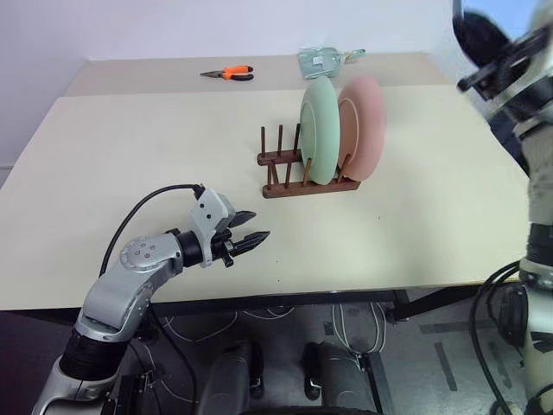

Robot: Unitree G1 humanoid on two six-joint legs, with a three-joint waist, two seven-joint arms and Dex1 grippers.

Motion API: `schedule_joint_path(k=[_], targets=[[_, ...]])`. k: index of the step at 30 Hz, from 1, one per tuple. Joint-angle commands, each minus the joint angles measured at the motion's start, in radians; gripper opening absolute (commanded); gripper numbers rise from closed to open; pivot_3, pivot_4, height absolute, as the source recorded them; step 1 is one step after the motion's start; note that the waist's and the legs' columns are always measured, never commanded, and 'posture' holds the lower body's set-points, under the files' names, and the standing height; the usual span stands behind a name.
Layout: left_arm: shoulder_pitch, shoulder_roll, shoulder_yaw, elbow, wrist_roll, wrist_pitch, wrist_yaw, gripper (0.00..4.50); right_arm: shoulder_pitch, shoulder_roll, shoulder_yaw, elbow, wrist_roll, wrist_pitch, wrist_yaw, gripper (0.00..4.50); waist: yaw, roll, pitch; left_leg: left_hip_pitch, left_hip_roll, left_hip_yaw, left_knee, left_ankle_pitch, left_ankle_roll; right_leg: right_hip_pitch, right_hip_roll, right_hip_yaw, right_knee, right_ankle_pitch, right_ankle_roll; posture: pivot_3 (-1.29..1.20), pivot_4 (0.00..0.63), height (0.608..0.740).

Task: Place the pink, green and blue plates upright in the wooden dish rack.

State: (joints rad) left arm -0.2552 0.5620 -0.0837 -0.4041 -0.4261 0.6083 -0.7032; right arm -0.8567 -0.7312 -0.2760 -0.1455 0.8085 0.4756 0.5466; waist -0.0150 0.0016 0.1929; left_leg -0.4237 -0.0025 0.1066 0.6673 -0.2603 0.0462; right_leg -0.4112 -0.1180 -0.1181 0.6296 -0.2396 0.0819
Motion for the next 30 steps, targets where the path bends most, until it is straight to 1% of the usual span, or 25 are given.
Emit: schedule_joint_path(k=[1,4,6,7,9,13,16,18,22,30], targets=[[-0.022,0.004,0.019,-0.001,-0.029,0.003,-0.029,2.51,-0.096,0.105,-0.011,-0.174,0.463,0.199,-0.122,0.06,-0.002,0.000,0.000,0.000,0.000,0.000,0.000,0.000,0.000,0.000,0.000,0.000,0.000,0.000,0.000,0.00,0.150,0.740],[-0.024,0.008,0.026,0.000,-0.050,0.017,-0.050,2.51,-0.133,0.191,0.037,-0.182,0.609,0.270,-0.210,0.06,0.003,-0.001,0.000,0.000,0.000,0.000,0.000,-0.001,0.001,0.000,-0.001,-0.001,0.000,0.000,-0.001,0.00,0.150,0.740],[-0.013,0.015,0.027,-0.010,-0.054,0.019,-0.058,2.51,-0.168,0.272,0.067,-0.087,0.713,0.308,-0.353,0.06,0.005,-0.001,-0.001,-0.001,-0.001,0.000,0.000,-0.001,0.002,0.000,-0.002,-0.001,0.000,0.001,-0.001,0.00,0.150,0.740],[-0.009,0.016,0.026,-0.013,-0.054,0.018,-0.058,2.51,-0.181,0.303,0.077,-0.039,0.739,0.323,-0.418,0.06,0.003,-0.001,-0.001,-0.001,-0.001,0.000,0.000,-0.001,0.002,-0.001,-0.002,-0.001,0.000,0.001,-0.001,0.00,0.150,0.740],[-0.002,0.014,0.028,-0.022,-0.054,0.020,-0.052,2.51,-0.188,0.341,0.105,0.045,0.714,0.357,-0.498,0.06,0.004,-0.001,-0.001,-0.001,-0.002,0.001,0.001,-0.001,0.003,-0.001,-0.002,-0.001,0.000,0.001,0.000,0.00,0.150,0.740],[0.021,0.008,0.032,-0.049,-0.055,0.025,-0.036,2.51,-0.175,0.372,0.127,0.147,0.653,0.394,-0.494,0.06,0.003,-0.001,-0.001,-0.004,-0.002,0.001,0.000,-0.001,0.003,-0.002,-0.001,-0.001,0.000,0.001,0.000,0.00,0.150,0.740],[0.034,0.007,0.036,-0.065,-0.057,0.029,-0.025,2.51,-0.176,0.396,0.116,0.222,0.618,0.401,-0.510,0.06,0.001,-0.001,-0.001,-0.004,-0.001,0.002,0.000,-0.001,0.003,-0.003,0.000,-0.001,0.001,0.001,0.000,0.00,0.150,0.740],[0.038,0.006,0.038,-0.071,-0.057,0.033,-0.020,2.51,-0.176,0.411,0.100,0.262,0.621,0.417,-0.509,0.06,0.001,-0.001,-0.001,-0.004,-0.001,0.003,0.000,-0.001,0.003,-0.003,0.000,-0.001,0.001,0.001,0.000,0.00,0.150,0.740],[0.042,0.009,0.041,-0.075,-0.058,0.034,-0.014,2.51,-0.185,0.428,0.073,0.289,0.625,0.439,-0.497,0.06,0.001,-0.001,-0.001,-0.004,-0.001,0.003,0.000,-0.001,0.003,-0.004,0.000,-0.001,0.001,0.001,0.000,0.00,0.150,0.740],[0.035,0.007,0.031,-0.067,-0.054,0.029,-0.015,2.51,-0.197,0.489,0.020,0.319,0.615,0.447,-0.583,0.06,0.000,-0.001,-0.001,-0.004,-0.001,0.003,0.000,-0.001,0.003,-0.004,0.000,0.000,0.001,0.001,0.000,0.00,0.150,0.740]])
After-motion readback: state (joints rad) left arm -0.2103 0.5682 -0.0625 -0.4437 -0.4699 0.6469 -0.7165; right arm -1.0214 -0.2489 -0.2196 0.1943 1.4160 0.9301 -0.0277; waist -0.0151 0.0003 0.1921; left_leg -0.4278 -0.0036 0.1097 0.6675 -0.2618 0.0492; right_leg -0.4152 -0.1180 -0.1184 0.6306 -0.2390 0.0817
